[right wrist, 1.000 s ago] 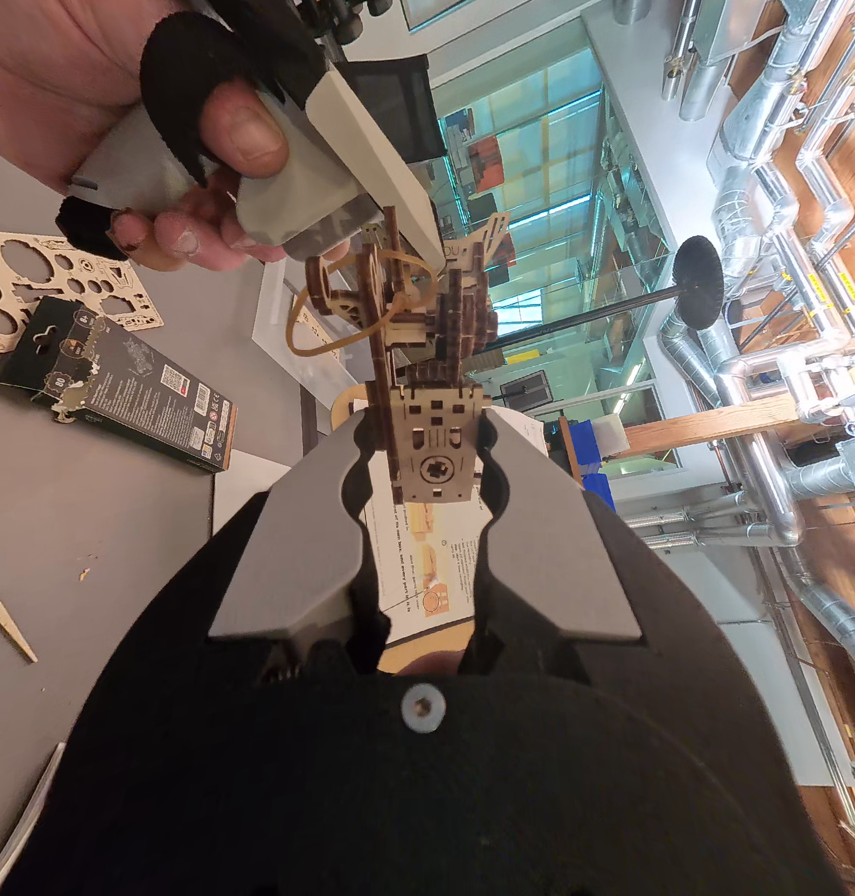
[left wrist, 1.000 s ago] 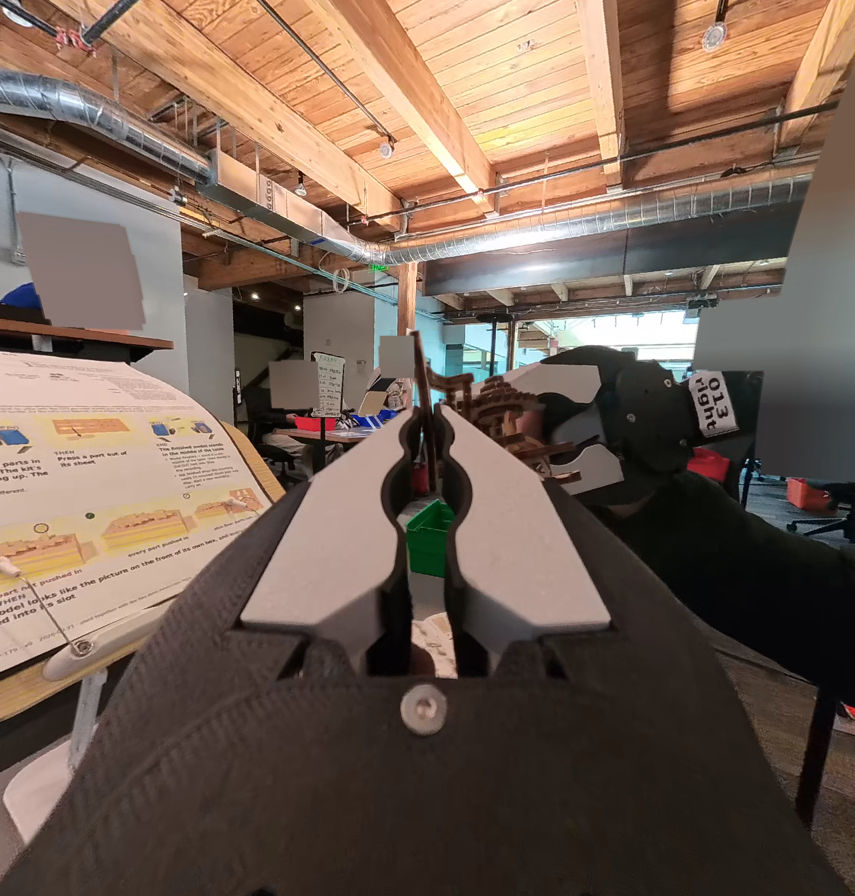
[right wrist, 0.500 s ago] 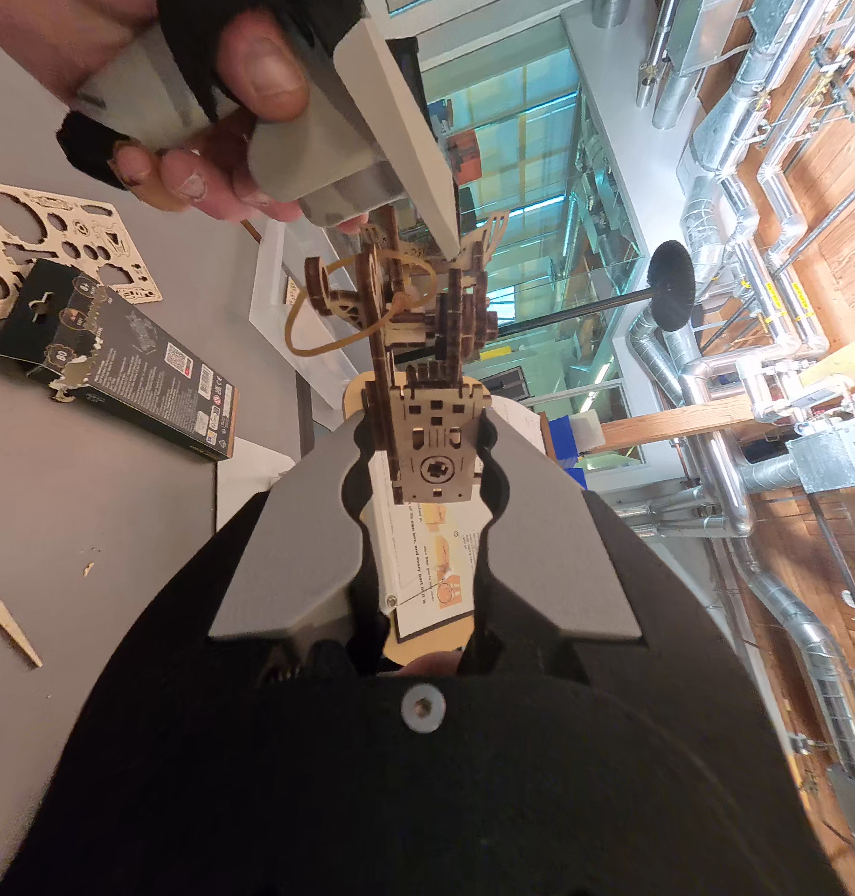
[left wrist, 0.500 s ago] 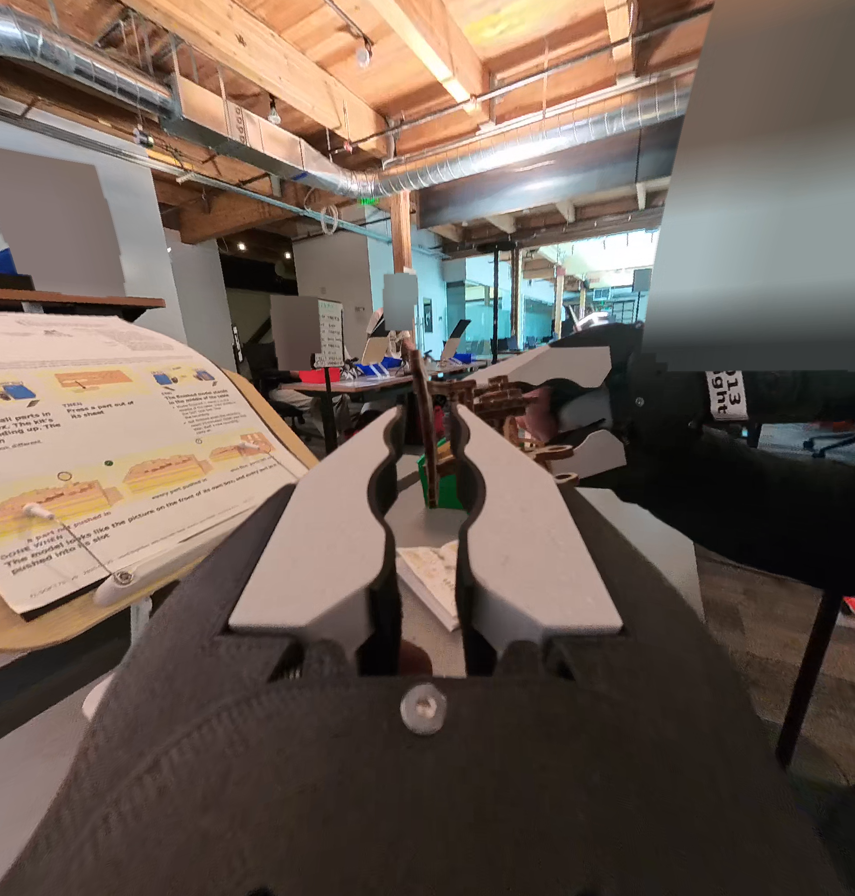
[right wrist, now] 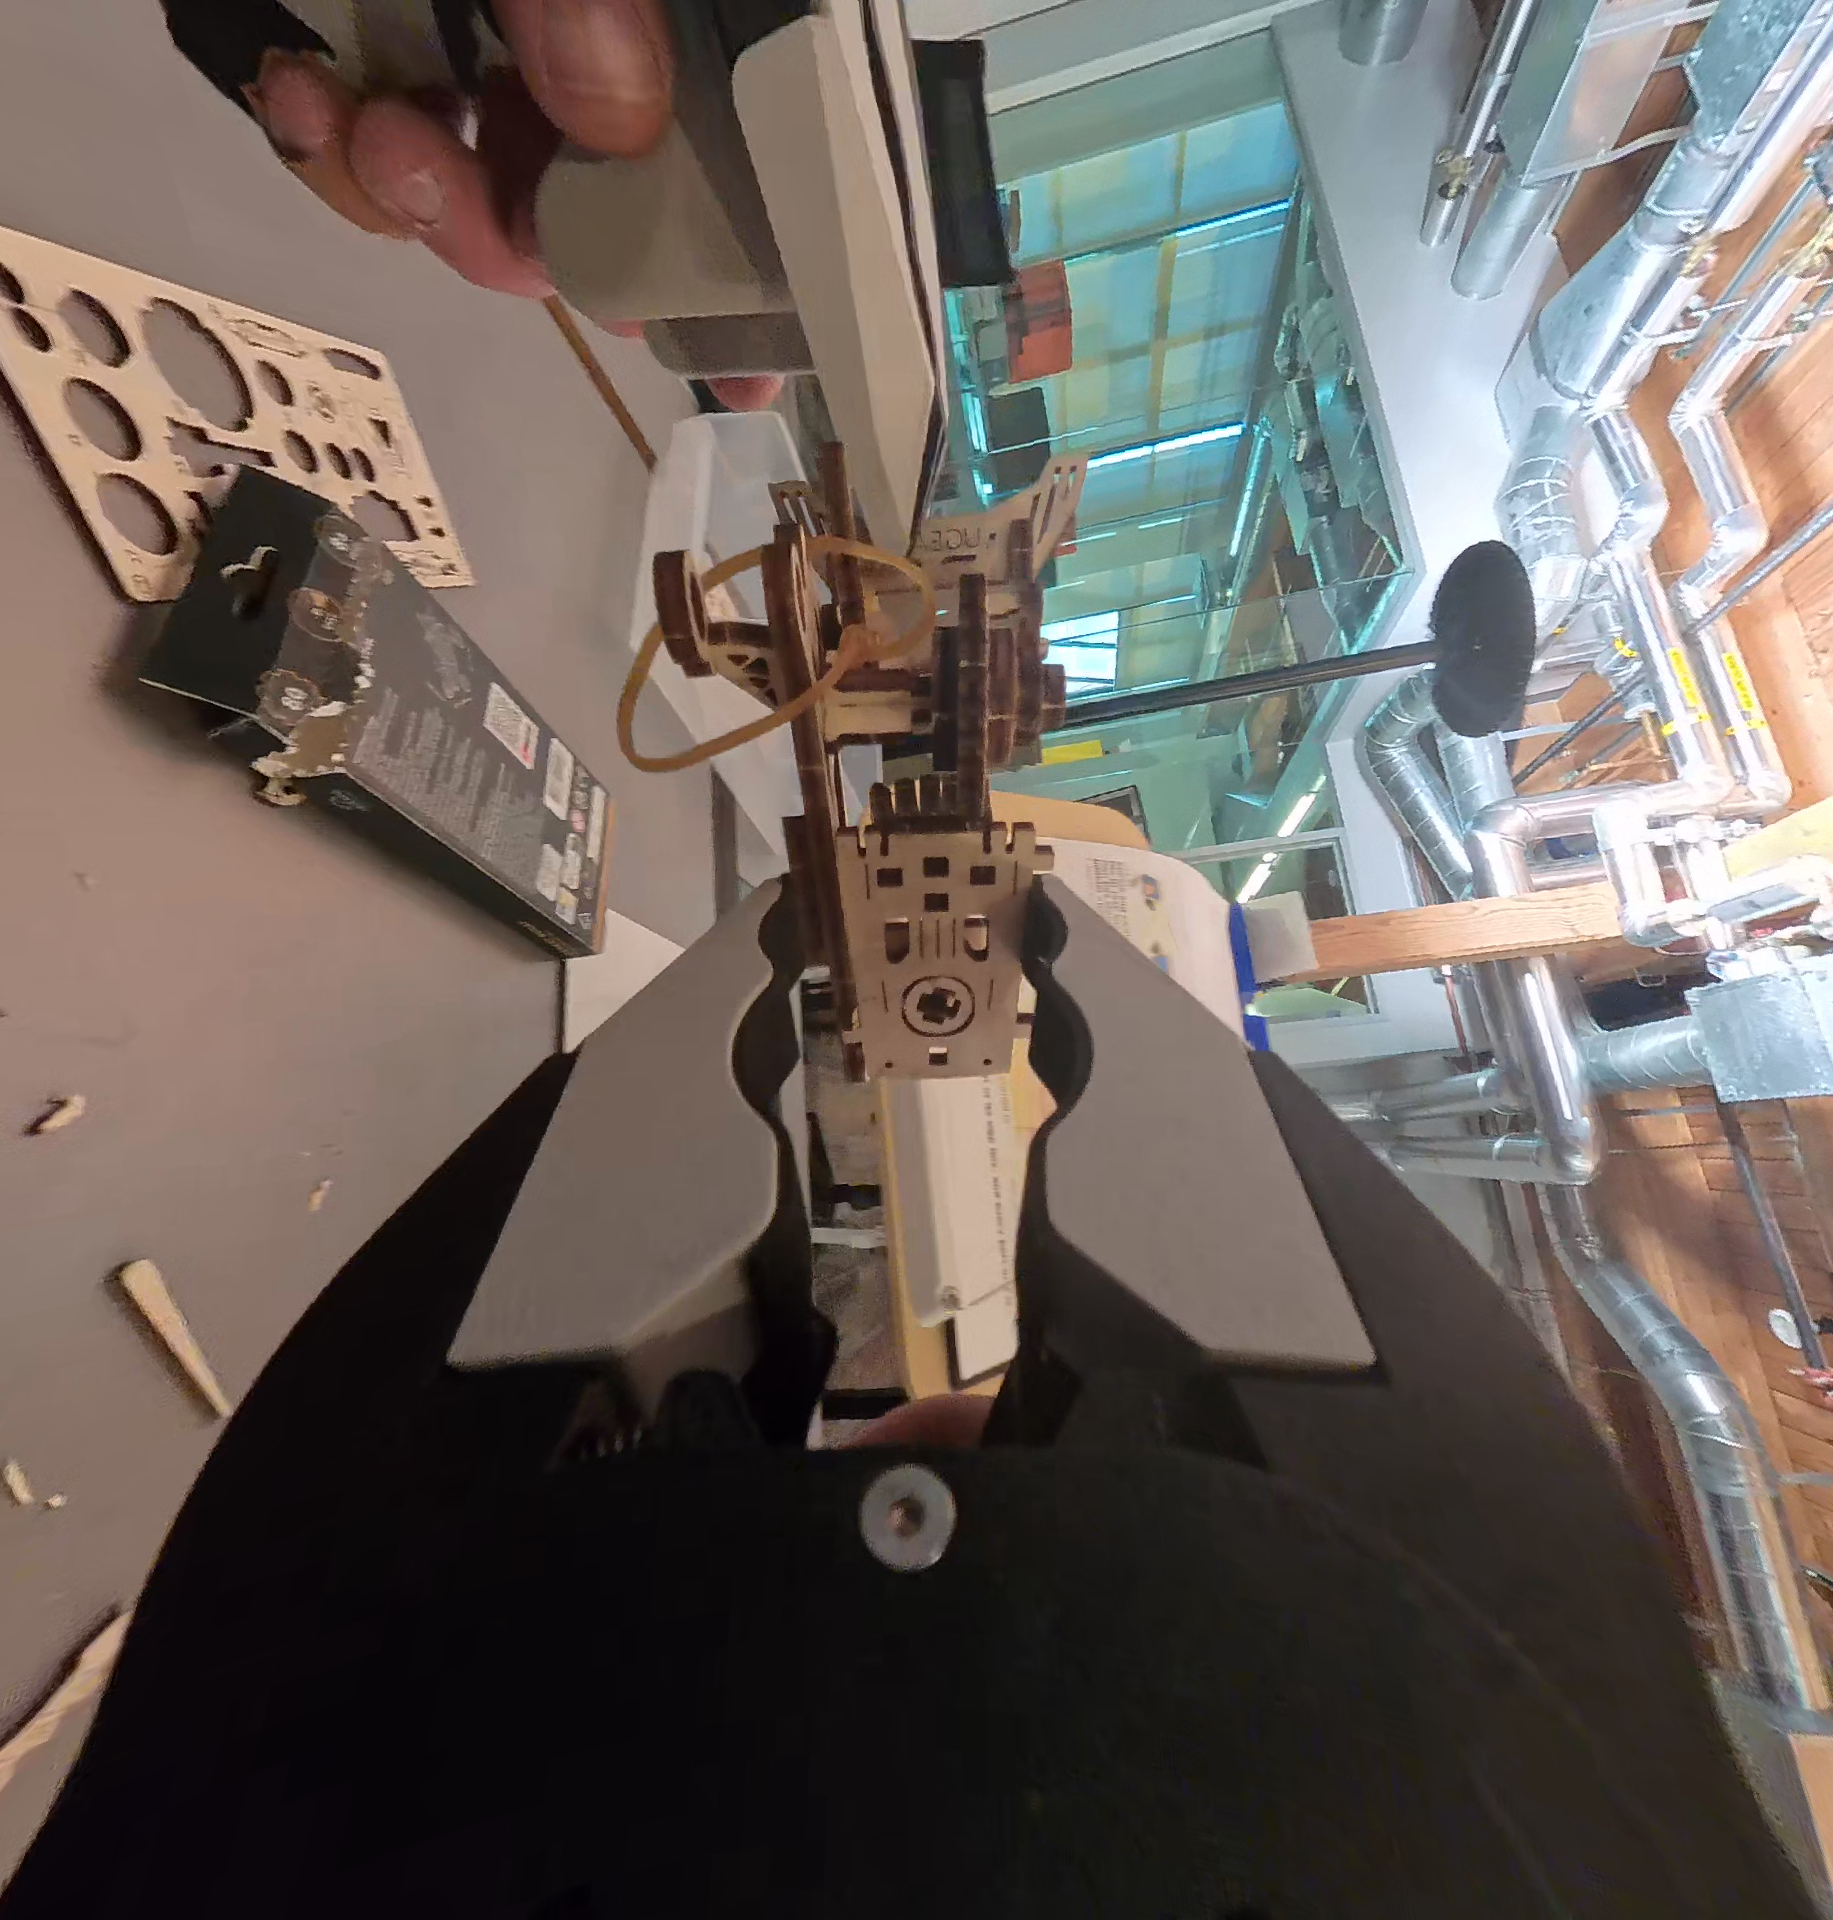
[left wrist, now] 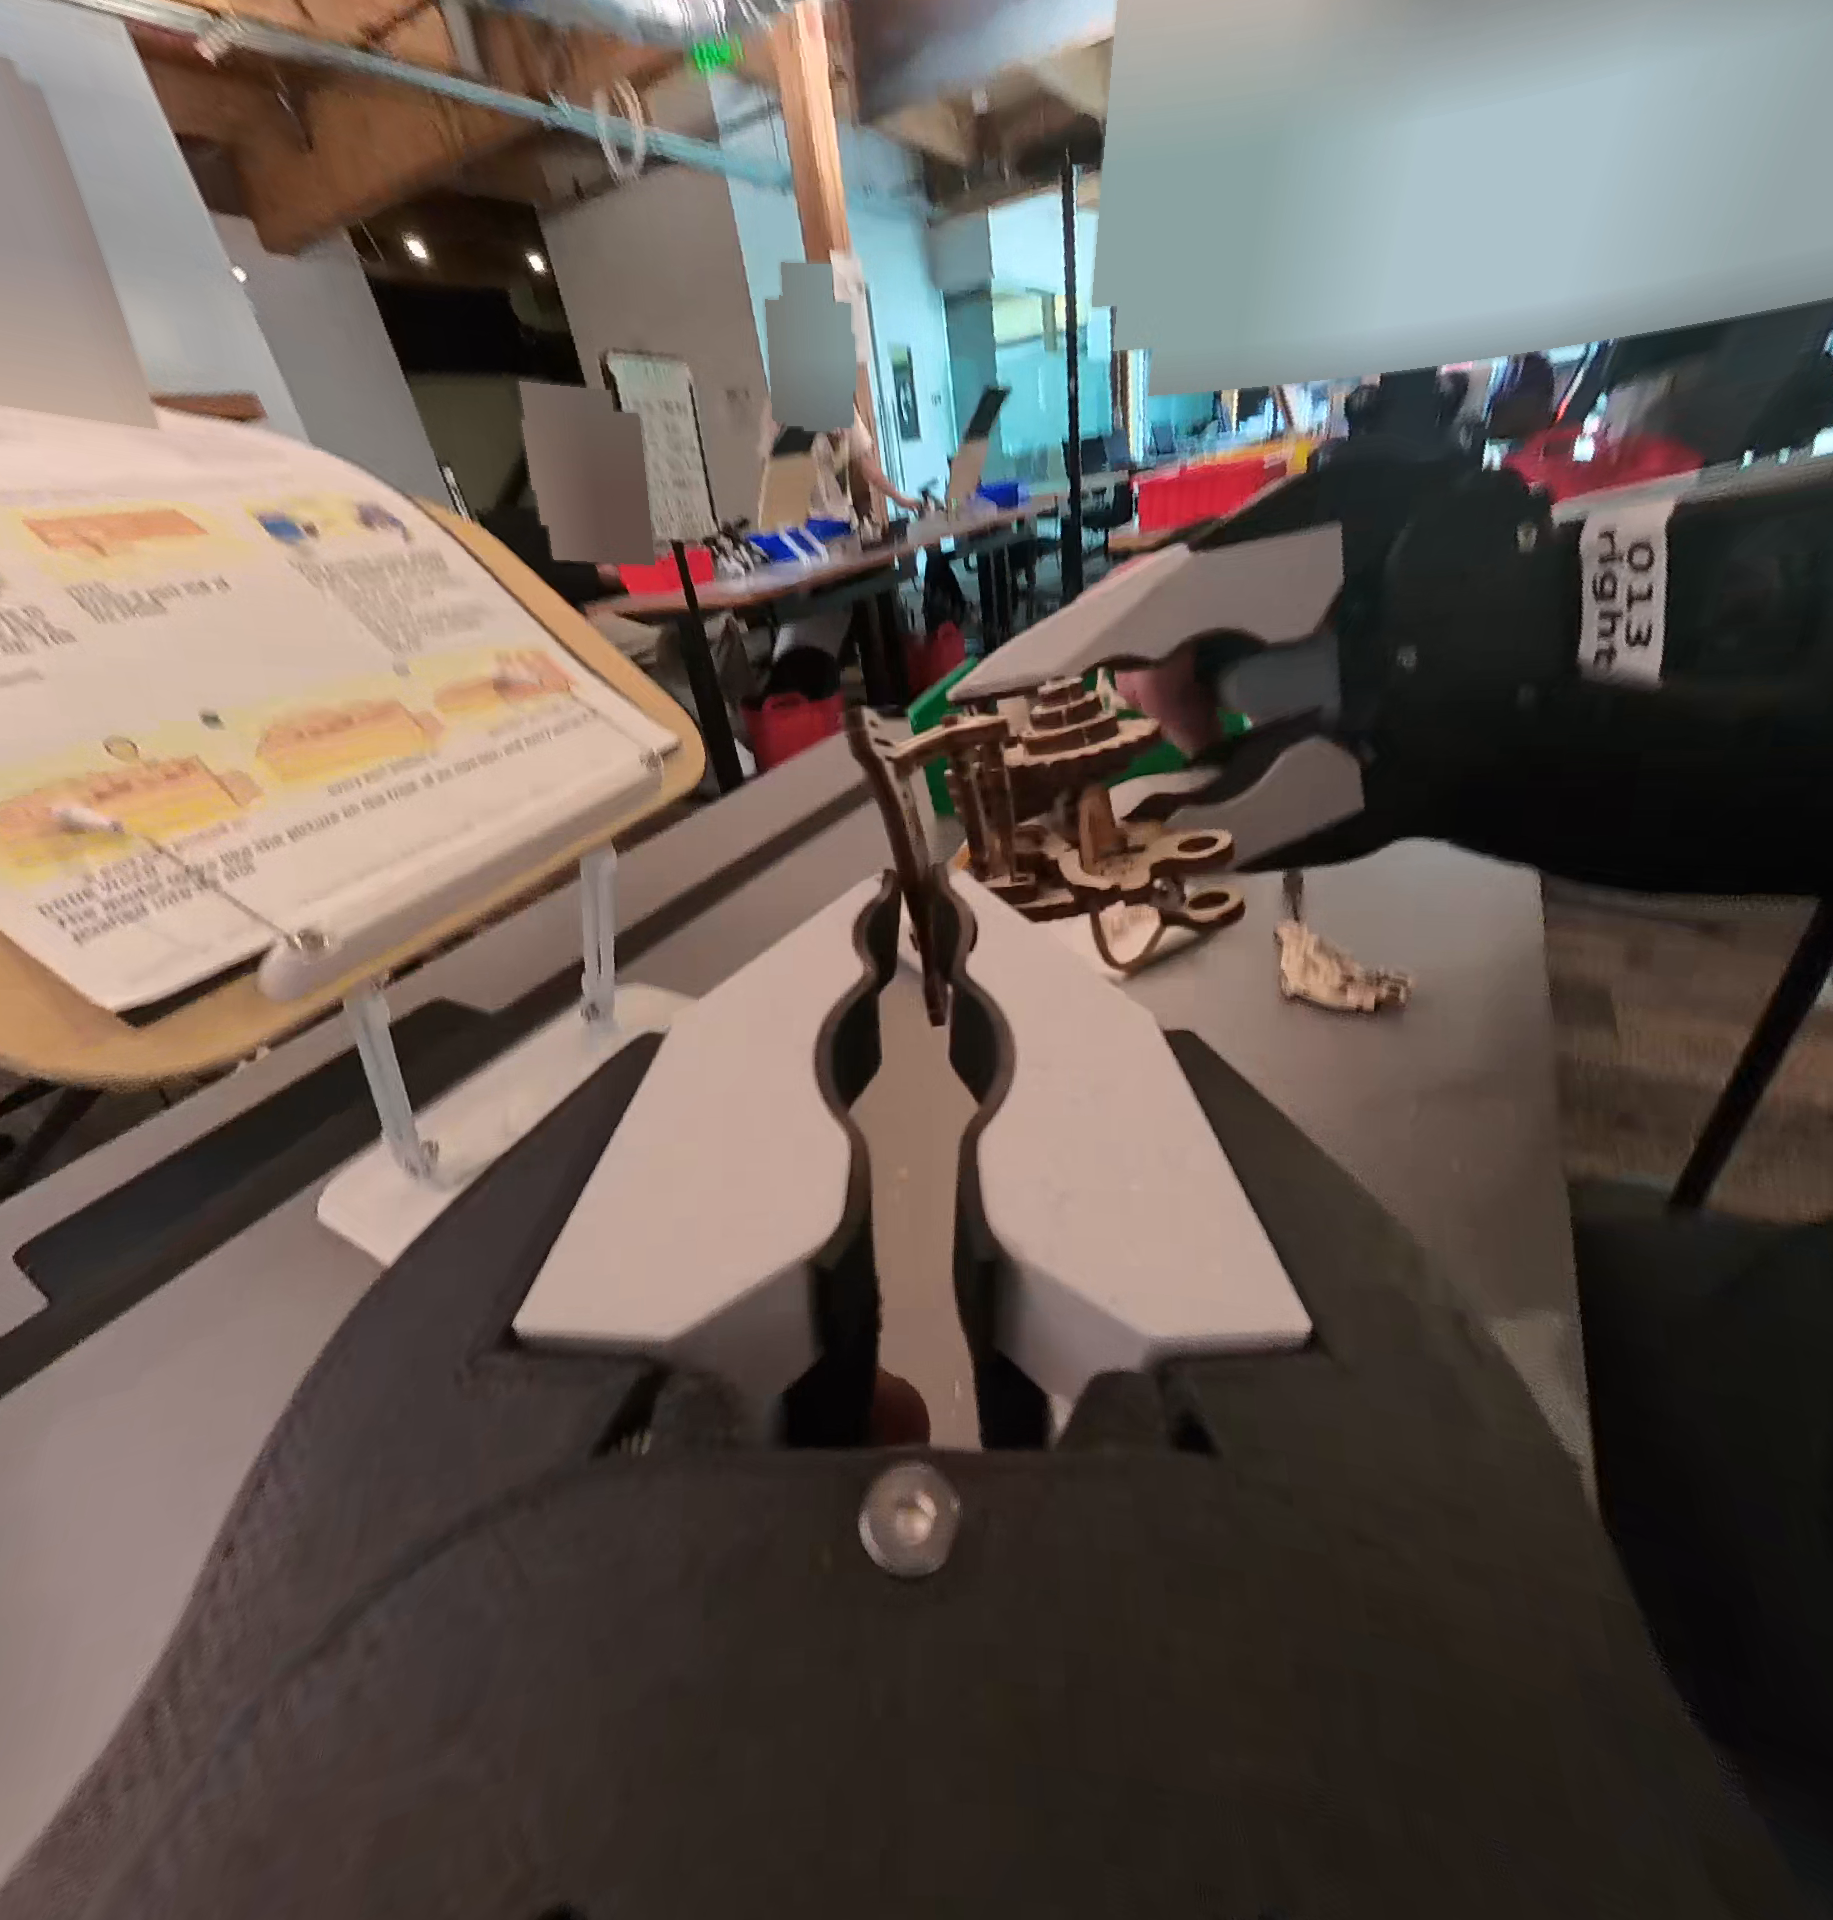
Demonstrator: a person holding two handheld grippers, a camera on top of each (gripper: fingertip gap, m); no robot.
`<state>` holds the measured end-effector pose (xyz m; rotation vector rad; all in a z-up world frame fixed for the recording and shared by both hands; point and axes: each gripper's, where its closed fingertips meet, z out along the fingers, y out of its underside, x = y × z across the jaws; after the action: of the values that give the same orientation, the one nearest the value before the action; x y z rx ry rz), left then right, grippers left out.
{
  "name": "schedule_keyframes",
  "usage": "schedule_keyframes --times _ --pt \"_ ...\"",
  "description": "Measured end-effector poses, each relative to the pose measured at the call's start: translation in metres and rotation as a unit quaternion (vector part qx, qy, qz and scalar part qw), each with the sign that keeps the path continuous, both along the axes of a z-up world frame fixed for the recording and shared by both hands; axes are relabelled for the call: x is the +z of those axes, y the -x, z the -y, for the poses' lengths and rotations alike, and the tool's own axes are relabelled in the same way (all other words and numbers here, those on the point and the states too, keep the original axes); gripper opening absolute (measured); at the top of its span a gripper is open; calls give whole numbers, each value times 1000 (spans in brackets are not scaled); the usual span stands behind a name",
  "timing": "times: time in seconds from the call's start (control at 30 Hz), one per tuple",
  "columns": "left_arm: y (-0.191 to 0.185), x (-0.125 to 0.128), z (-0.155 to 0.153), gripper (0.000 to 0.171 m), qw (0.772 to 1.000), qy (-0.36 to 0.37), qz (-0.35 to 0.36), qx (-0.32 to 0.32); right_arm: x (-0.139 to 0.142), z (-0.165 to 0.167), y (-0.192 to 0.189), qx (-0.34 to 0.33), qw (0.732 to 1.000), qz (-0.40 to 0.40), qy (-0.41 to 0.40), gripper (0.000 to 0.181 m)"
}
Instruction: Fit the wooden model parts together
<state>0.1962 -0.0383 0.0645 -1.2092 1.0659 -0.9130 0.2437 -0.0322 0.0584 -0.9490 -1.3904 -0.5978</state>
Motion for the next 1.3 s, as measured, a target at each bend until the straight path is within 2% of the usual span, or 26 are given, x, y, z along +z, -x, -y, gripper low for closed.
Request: schedule_keyframes --times 0.23,0.47,0.63,1.07,1.3 --pt "11 -50 2 4 998 22 -51 -8 -50 4 13 9 1000 7 23 39" --pt "19 -103 8 6 993 5 -121 -13 -105 10 22 10 999 18 48 39" --pt "20 -132 10 5 988 4 -156 -14 -134 11 22 9 997 29 66 39" --pt "17 -177 -3 2 965 -45 -257 1 -192 5 16 -4 986 76 148 39" --pt "18 -189 -13 5 957 -38 -287 8 -198 -2 9 -15 980 84 181 39"
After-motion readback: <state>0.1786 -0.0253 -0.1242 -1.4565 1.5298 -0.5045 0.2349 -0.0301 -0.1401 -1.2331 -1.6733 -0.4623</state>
